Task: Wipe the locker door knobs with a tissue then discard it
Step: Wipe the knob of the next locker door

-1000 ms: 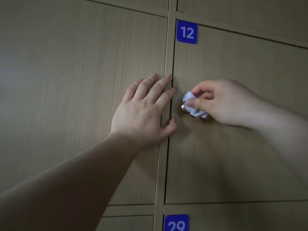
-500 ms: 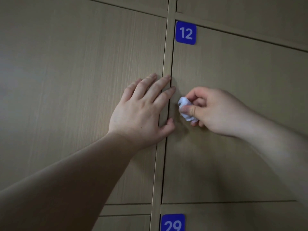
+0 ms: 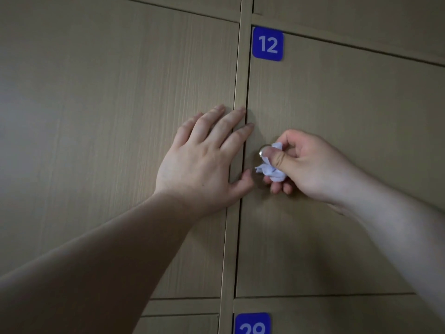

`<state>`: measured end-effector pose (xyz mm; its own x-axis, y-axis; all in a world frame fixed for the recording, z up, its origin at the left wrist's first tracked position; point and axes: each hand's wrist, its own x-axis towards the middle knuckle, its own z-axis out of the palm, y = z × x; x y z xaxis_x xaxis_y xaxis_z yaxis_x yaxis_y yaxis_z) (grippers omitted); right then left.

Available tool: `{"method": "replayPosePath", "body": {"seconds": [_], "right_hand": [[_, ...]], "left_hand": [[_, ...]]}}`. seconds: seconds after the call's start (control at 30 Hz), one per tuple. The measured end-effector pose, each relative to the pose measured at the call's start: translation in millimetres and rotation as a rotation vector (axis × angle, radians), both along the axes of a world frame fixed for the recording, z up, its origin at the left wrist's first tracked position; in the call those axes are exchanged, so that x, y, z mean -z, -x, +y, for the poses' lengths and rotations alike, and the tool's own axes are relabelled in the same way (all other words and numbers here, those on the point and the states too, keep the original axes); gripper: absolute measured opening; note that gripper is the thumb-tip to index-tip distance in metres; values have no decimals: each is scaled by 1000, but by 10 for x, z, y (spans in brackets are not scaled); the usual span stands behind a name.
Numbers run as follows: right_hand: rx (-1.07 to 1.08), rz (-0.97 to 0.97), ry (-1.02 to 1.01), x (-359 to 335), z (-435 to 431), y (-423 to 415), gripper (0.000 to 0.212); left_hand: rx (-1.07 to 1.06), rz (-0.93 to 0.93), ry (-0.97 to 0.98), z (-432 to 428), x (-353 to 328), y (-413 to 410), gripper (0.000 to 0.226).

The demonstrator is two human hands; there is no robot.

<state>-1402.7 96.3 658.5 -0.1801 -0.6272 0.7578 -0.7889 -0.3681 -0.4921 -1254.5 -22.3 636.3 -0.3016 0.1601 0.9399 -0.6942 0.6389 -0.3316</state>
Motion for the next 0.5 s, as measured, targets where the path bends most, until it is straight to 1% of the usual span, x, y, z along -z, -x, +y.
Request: {"method": "replayPosePath", "body": {"seconds": [0.07,0.1,0.17,0.23,0.3,0.4,0.5], "right_hand": [[0,1,35,-3,-3,3,21],[14,36,62,-1,5,5,21],[71,180,105,10,37,15,18],[112,293,84,-8,77,40,19],[118,338,8,-89,118,69,21],[-10,273,-111,-208,110,100,20],[-61,167,-79,-171,76,127,18]], "left_hand": [[-3,-4,2,1,1,5,72],[-4,-6,3,4,2,4,72],[-5,-7,8,2,2,4,71],[-5,-1,9,1,8,7,71],[-2,-1,7,3,14,9,71],[5,-3,0,5,7,7,71],[-7,-9,-10,16,8,4,72]]}}
